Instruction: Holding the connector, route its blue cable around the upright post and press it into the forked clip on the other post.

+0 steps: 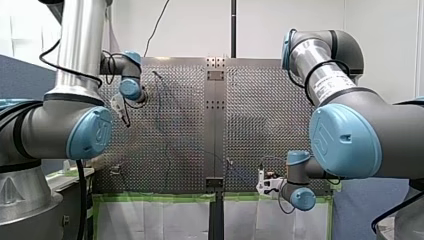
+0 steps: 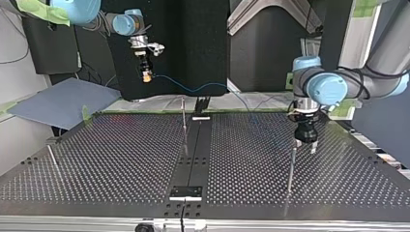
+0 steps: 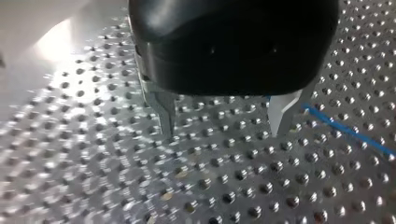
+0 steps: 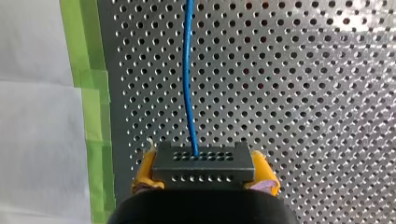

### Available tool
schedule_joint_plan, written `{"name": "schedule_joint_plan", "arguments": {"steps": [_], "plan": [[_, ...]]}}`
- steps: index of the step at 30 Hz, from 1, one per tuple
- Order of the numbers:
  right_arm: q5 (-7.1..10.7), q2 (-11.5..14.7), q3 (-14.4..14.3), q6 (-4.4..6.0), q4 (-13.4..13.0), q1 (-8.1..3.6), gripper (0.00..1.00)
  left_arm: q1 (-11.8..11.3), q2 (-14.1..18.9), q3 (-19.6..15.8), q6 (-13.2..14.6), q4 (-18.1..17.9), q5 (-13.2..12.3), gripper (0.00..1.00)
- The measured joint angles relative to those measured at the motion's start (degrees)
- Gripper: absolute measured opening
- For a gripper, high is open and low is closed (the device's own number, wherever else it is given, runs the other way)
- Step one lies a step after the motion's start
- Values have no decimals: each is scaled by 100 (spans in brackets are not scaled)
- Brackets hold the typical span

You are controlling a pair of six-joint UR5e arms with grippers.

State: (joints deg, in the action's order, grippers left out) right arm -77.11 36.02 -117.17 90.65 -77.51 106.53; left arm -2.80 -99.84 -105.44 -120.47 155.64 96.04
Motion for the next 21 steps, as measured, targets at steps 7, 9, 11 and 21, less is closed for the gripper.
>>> {"name": "schedule_joint_plan", "arguments": {"steps": [7, 9, 11, 21], "plan": [[25, -1, 4, 9, 101, 1, 0, -66, 317, -318, 287, 250, 307, 100], [23, -1, 4, 11, 135, 2, 0, -85, 432, -432, 402, 360, 423, 100], [21, -1, 10, 15, 158, 3, 0, -100, 539, -508, 508, 471, 531, 100], [14, -3, 81, 0, 340, 34, 0, -116, 1058, -147, 830, 988, 538, 100]]}}
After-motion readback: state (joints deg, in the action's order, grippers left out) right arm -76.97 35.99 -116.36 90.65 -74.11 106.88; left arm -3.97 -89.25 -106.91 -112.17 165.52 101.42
